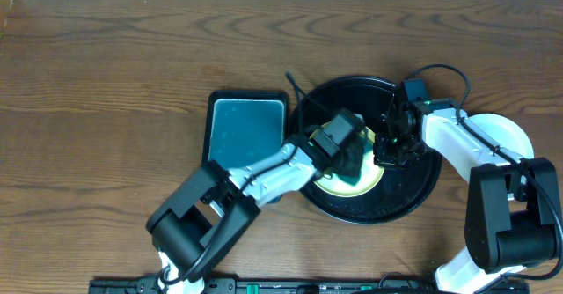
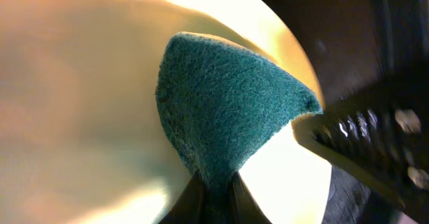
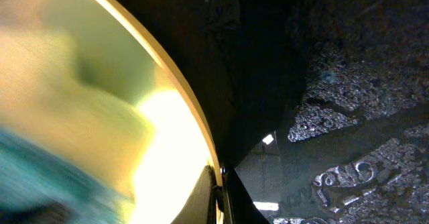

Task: Clean dirty plates on tray and stack at the side
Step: 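Scrub the yellow plate with the sponge while the right gripper holds its rim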

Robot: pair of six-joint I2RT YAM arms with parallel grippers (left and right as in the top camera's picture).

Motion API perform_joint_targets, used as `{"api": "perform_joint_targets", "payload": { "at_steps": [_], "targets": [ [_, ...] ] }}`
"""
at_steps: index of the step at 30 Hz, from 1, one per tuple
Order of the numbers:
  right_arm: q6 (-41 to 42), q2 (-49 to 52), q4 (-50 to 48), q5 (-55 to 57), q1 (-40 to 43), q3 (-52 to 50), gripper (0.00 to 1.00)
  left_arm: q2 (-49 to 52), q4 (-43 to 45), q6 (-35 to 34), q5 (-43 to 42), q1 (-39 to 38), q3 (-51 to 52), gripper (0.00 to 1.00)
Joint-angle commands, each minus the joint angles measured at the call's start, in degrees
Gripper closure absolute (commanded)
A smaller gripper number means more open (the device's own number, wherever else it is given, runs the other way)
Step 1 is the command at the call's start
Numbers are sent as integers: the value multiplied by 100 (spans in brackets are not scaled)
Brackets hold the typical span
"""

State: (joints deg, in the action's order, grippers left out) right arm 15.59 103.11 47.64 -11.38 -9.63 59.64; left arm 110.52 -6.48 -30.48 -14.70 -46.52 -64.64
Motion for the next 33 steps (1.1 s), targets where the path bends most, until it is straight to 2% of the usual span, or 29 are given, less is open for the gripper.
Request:
{"api": "perform_joint_targets", "payload": {
  "at_steps": [1, 7, 11, 19, 27, 33],
  "targets": [
    [22, 31, 76, -2, -98, -127, 99, 136, -98, -11, 417, 575, 33, 92],
    [22, 31, 70, 0, -98, -127, 99, 136, -428, -157, 317, 1187, 33, 92],
    [24, 31, 44, -2, -98, -127, 99, 136, -667, -155, 313, 1259, 33, 92],
    [24, 31, 33, -2, -98, -127, 99, 136, -595, -155, -723, 898, 33, 92],
    [24, 31, 37, 0, -98, -127, 99, 136, -636, -22, -761, 186, 33, 92],
    [24, 31, 44, 0, -96, -127, 99, 42, -684, 232, -761, 271, 33, 92]
  ]
}}
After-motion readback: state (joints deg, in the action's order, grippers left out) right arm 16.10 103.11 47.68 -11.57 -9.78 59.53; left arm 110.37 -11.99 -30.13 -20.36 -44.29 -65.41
